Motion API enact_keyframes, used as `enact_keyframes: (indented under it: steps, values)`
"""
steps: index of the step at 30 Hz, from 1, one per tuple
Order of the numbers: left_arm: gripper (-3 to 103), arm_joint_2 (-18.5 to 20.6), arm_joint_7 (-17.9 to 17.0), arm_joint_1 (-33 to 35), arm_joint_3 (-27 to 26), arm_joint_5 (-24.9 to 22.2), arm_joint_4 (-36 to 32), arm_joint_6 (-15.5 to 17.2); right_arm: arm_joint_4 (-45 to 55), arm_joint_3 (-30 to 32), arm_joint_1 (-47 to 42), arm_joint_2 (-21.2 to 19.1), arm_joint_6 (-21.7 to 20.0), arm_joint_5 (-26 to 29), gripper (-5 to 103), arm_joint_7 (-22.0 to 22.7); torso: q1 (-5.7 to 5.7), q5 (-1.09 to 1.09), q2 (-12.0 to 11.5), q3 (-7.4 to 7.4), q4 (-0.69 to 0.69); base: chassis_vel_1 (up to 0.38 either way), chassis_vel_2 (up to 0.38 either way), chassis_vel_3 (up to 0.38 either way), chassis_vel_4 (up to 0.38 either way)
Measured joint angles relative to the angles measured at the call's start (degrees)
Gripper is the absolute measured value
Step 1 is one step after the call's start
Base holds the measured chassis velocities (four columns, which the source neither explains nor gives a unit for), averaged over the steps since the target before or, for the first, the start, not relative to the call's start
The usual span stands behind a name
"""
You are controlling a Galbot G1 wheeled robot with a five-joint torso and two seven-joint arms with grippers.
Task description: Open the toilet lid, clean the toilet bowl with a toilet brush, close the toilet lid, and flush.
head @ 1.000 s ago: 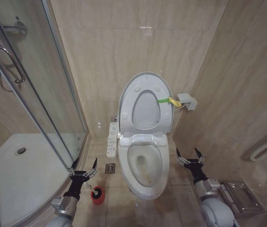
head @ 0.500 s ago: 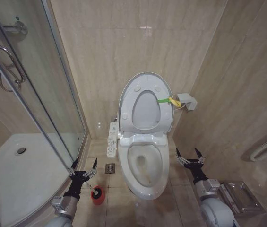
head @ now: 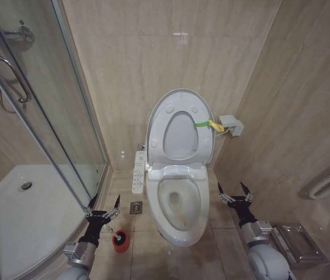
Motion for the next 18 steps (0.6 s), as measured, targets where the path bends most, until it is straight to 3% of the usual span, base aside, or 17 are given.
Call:
enact_keyframes:
  steps: [18]
  values:
    - [100, 0.00, 0.00, 0.00, 0.00, 0.00, 0.00, 0.00, 0.00, 0.00, 0.00, 0.00, 0.00, 0.00, 100, 0.00, 0.00, 0.00, 0.00, 0.00, 0.00, 0.000, 0.000, 0.000, 0.000]
